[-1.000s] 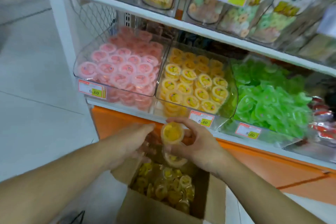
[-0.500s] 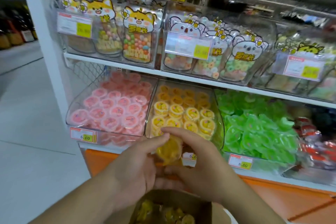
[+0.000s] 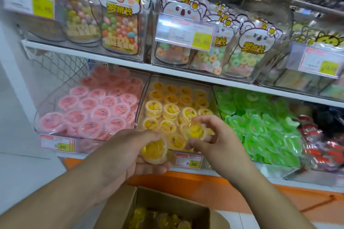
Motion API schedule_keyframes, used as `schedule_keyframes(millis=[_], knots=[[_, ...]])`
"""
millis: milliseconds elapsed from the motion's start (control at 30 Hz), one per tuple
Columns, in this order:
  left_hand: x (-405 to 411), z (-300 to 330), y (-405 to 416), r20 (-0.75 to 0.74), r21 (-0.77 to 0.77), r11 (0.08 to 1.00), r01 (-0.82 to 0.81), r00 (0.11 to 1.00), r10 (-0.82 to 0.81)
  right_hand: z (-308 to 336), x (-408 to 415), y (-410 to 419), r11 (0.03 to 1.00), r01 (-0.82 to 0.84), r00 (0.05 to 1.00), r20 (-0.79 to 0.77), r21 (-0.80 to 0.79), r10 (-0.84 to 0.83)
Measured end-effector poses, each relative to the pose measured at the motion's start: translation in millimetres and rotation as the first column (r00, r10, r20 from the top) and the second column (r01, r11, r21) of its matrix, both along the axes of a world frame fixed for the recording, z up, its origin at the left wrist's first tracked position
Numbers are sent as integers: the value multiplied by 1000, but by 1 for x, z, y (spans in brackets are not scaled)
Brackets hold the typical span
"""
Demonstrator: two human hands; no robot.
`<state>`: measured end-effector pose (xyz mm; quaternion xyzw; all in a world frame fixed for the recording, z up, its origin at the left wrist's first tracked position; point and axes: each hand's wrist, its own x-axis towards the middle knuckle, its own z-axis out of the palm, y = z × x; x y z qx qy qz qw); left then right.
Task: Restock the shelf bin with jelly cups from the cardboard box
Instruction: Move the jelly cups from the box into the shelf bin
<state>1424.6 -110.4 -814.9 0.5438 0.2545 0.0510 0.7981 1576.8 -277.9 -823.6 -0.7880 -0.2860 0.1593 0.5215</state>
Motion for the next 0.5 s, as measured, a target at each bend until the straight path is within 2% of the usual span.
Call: schedule_keyframes(millis=[133, 300, 433, 500], knots=[[5, 0, 4, -8, 51, 999, -17, 1000, 18, -5, 17, 4, 997, 50, 996, 76, 53, -54], [6, -2, 9, -4, 70, 997, -17, 1000, 17, -3, 24, 4, 959, 111, 976, -209, 261, -56], [5, -3, 11, -6, 65, 998, -10, 1000, 11, 2, 23, 7, 897, 193, 875, -483, 398, 26], [4, -2, 11, -10, 63, 998, -7, 1000, 7, 2, 25, 7, 880, 202, 825, -558, 430, 84]])
